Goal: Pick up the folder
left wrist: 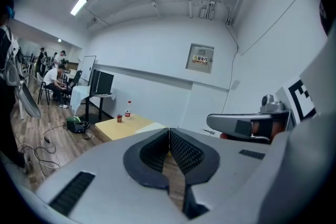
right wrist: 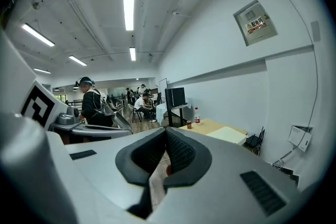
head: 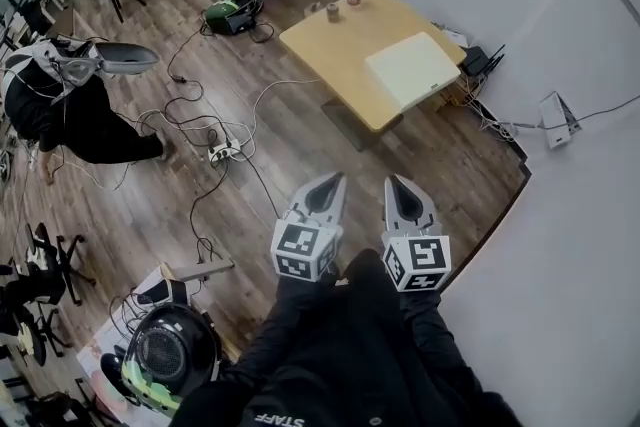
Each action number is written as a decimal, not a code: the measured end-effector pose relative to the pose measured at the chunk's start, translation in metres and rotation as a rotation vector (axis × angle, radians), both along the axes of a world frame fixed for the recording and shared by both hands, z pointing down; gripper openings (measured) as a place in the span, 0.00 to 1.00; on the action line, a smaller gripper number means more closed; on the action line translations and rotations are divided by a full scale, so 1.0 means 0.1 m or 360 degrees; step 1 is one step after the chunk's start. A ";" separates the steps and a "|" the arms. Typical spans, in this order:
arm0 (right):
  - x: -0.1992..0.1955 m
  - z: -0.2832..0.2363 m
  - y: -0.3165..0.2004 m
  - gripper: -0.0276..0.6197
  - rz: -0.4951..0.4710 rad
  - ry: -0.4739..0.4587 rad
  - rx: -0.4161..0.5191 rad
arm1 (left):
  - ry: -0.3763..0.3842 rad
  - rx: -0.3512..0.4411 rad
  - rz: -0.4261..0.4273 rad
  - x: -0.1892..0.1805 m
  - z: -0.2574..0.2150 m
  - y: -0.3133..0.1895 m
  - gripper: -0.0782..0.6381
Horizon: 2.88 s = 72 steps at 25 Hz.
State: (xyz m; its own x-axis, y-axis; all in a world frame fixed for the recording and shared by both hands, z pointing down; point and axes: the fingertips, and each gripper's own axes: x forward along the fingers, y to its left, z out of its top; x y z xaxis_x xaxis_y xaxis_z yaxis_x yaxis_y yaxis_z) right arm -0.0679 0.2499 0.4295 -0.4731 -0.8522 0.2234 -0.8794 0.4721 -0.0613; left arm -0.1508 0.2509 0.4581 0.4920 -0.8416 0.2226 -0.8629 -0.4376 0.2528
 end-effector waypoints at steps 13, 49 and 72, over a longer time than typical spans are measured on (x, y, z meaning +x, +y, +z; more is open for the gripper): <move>0.28 0.15 -0.64 0.08 0.0038 -0.0042 -0.0029 | 0.0009 -0.0065 0.0007 0.26 0.23 -0.61 0.16; 1.64 1.17 -4.11 0.08 0.0199 -0.0124 -0.0431 | -0.0135 -0.0287 0.0094 1.37 0.86 -4.20 0.16; 2.73 3.53 -4.89 0.49 0.0855 -0.0445 -0.0964 | -0.0297 -0.0638 0.0309 1.65 2.56 -5.15 0.16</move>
